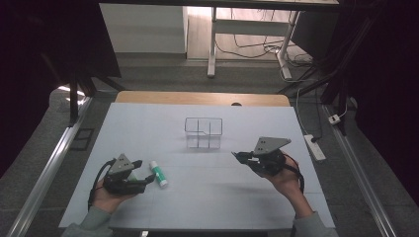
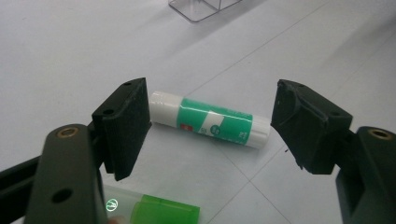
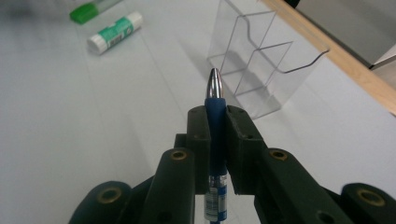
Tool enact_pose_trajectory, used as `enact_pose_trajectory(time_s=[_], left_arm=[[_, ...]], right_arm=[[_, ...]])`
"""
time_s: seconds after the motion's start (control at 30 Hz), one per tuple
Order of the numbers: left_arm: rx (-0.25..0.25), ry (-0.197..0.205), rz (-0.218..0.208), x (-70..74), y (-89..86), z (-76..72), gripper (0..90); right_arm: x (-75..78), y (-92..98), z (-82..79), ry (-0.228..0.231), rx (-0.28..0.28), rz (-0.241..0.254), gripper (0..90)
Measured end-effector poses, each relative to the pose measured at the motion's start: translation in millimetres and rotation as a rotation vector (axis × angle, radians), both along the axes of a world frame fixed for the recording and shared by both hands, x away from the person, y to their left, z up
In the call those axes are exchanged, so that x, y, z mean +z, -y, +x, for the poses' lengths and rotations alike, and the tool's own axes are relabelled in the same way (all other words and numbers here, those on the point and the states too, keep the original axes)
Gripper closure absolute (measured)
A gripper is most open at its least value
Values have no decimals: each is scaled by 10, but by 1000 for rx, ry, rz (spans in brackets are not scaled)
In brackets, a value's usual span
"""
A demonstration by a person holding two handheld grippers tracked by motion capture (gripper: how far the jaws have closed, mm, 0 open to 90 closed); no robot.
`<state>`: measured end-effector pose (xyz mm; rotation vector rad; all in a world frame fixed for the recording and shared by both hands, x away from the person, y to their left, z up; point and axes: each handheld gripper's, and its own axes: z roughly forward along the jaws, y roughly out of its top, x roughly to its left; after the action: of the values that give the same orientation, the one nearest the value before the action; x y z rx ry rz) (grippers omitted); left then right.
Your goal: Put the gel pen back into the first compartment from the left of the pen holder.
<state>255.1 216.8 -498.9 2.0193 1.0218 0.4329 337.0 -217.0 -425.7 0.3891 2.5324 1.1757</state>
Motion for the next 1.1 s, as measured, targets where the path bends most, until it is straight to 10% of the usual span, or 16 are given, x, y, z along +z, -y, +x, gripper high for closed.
enact_pose_trajectory(time_s=[1.1], left_arm=[[10, 2, -1, 0, -6, -5, 275]], right_arm=[[136, 60, 37, 74, -143, 211, 800]])
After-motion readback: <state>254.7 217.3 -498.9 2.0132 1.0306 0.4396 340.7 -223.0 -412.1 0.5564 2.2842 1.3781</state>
